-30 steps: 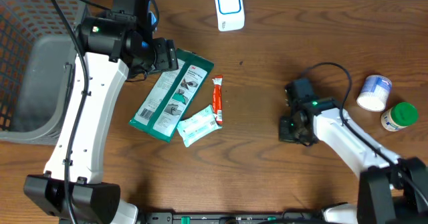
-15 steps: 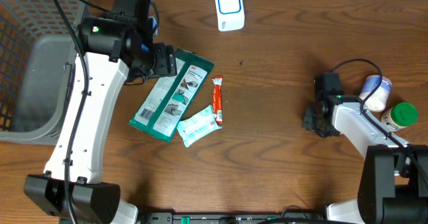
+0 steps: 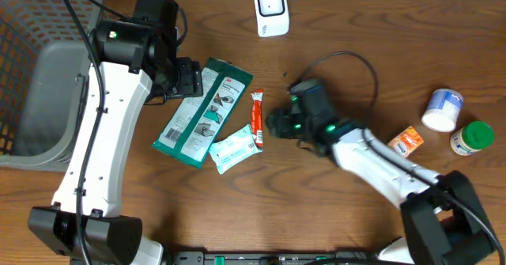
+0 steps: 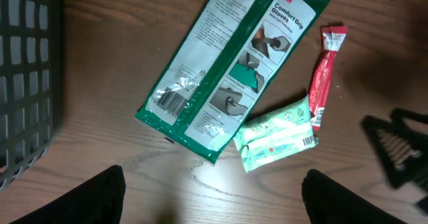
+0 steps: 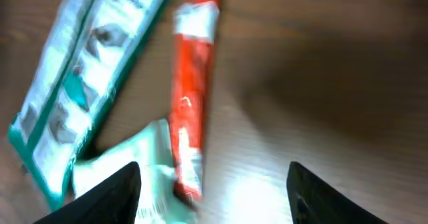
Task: Scan the item barcode
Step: 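Reach the right gripper to the red Nescafe stick and grasp it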
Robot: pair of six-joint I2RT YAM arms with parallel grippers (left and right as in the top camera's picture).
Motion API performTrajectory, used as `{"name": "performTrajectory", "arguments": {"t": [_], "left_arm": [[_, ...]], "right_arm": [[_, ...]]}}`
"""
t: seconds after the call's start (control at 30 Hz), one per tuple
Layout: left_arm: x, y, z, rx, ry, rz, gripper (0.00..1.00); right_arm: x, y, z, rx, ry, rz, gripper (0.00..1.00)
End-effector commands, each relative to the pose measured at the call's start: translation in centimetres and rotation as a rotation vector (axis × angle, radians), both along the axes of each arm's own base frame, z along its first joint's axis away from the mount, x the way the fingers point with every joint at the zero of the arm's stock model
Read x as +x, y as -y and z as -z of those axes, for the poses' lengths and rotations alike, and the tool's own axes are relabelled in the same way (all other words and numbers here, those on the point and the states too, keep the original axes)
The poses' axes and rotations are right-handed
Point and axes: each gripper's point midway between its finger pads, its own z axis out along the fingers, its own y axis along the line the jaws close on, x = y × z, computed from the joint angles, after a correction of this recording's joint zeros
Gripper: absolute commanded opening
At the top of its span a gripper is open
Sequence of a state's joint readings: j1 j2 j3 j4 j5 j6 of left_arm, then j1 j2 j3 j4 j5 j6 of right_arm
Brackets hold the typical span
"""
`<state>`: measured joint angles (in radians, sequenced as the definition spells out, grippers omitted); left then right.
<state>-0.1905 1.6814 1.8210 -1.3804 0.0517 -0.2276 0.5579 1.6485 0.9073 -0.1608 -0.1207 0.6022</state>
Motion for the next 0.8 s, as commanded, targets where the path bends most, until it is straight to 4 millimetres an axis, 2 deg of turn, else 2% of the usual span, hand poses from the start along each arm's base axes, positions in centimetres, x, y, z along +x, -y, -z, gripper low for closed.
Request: {"name": "performTrajectory", "arguments": {"t": [0.0, 0.07, 0.17, 0.23, 0.33, 0.37, 0.47, 0.63, 0.7, 0.77], "left_arm": [[0.0, -0.4, -0.1, 0.018, 0.005, 0.008, 0.82], [0.0, -0.4, -0.1, 0.018, 0.005, 0.008, 0.82], [0.0, -0.4, -0.1, 0.018, 0.006, 0.008, 0.82], [0.1, -0.7, -0.1, 0.029, 0.009, -0.006, 0.82], [0.4, -2.6, -0.3, 0.116, 0.030, -0.115, 0.82], [0.5, -3.2, -0.4, 0.147, 0.040, -0.146, 0.82], [0.5, -3.2, -0.4, 0.148, 0.041, -0.146, 0.82], [0.7, -3.2, -0.5, 0.147, 0.048, -0.146, 0.82], [0.6, -3.2, -0.5, 0.147, 0.047, -0.146, 0.82], [0.6, -3.2, -0.5, 0.147, 0.047, -0.146, 0.82]], "right_arm": [[1.1, -1.8, -1.2, -0.077, 0.143, 0.066, 0.62], [1.6, -3.0, -2.2, -0.066, 0.158, 0.050, 0.61], [3.6, -4.1, -4.4, -0.085, 0.173, 0.033, 0.60], [4.7, -4.7, -4.3, -0.109, 0.157, 0.023, 0.61], [5.5, -5.5, -2.6, -0.137, 0.132, 0.020, 0.62], [5.9, -5.3, -1.0, -0.167, 0.122, 0.033, 0.59], [6.8, -4.2, 2.0, -0.213, 0.099, 0.083, 0.57], [7.2, -4.1, 5.6, -0.203, 0.044, 0.072, 0.58], [7.0, -2.5, 6.8, -0.262, 0.014, 0.100, 0.57], [6.9, -0.7, 6.7, -0.301, -0.014, 0.128, 0.56]]}}
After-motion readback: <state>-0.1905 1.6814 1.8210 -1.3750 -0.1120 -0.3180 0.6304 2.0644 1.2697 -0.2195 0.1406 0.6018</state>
